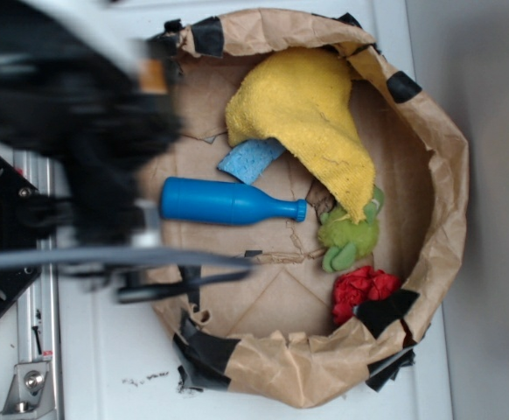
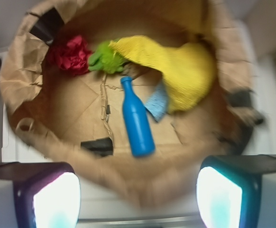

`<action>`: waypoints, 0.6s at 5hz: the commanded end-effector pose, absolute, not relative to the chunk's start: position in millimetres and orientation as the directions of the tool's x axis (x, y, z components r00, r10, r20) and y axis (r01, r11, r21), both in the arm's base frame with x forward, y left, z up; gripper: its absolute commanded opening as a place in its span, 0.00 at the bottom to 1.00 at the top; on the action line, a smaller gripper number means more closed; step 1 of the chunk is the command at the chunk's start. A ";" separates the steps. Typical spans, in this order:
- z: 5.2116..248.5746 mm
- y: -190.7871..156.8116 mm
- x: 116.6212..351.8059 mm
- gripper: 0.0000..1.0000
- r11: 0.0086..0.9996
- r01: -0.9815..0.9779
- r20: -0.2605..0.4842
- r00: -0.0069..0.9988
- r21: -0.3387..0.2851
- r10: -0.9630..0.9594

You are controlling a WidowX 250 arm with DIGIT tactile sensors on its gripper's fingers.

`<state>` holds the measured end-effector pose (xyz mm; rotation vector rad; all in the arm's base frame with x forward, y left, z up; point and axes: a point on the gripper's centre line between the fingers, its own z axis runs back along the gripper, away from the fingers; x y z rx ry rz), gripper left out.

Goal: Grab the blue bottle.

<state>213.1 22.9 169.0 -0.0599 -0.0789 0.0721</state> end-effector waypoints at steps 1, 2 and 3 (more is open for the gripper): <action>83.8 21.8 271.3 1.00 0.998 0.031 -0.017 0.999 -0.063 -0.032; 44.7 1.8 234.2 1.00 0.995 0.088 -0.112 0.989 -0.036 -0.092; 31.8 -10.9 234.8 1.00 0.991 0.129 -0.122 0.985 0.042 -0.123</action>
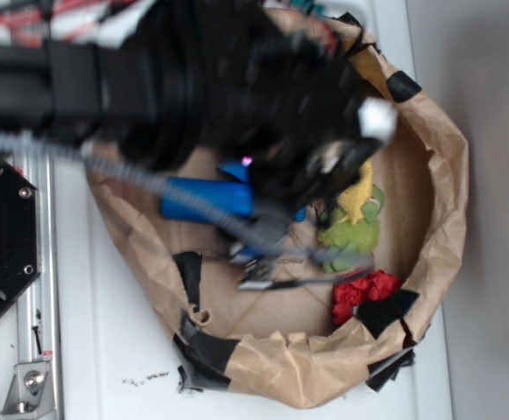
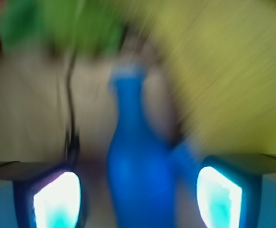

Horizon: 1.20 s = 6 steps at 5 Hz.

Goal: Grab the blue bottle.

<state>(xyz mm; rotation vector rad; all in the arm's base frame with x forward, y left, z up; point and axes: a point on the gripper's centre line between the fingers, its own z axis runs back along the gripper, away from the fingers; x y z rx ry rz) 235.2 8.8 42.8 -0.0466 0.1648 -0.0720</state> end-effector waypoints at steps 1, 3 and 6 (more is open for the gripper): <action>22.1 -19.2 235.0 0.48 0.975 0.154 -0.157 0.979 0.159 -0.129; 77.0 -12.7 239.2 0.00 0.986 0.156 -0.082 0.985 0.061 -0.150; 196.7 4.6 244.2 0.00 0.992 -0.118 0.063 0.991 0.051 0.115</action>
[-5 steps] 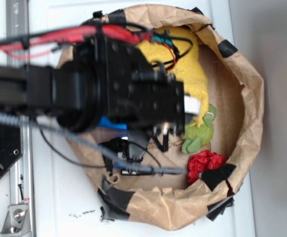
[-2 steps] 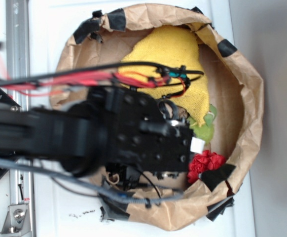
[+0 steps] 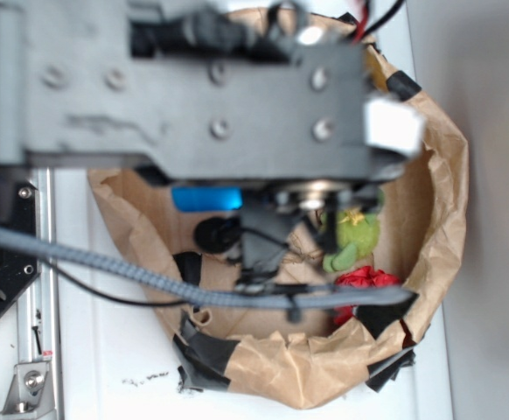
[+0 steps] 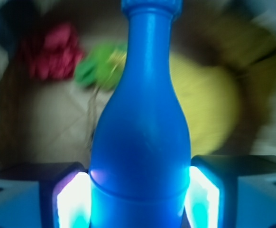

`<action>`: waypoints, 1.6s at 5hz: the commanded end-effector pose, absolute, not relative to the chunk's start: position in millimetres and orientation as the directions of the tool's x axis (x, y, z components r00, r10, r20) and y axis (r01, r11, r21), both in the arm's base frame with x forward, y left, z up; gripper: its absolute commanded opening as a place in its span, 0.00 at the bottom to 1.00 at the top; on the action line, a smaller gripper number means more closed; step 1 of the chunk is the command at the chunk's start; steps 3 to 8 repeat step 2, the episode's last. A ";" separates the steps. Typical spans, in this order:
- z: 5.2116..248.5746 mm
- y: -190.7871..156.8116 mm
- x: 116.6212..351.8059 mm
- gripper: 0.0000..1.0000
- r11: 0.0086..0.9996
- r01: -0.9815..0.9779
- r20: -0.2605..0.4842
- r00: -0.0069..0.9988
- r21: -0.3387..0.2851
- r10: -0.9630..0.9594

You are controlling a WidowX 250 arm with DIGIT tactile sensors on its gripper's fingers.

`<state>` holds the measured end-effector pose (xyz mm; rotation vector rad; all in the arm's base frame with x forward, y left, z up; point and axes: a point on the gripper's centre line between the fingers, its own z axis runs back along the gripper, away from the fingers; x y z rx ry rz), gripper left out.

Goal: Grab the blue bottle.

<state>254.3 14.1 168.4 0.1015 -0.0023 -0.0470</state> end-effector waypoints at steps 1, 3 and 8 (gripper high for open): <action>186.7 1.7 240.6 0.00 0.979 -0.192 0.089 0.978 0.061 0.187; 182.6 0.7 239.0 0.00 0.979 -0.196 0.069 0.979 0.060 0.192; 182.6 0.7 239.0 0.00 0.979 -0.196 0.069 0.979 0.060 0.192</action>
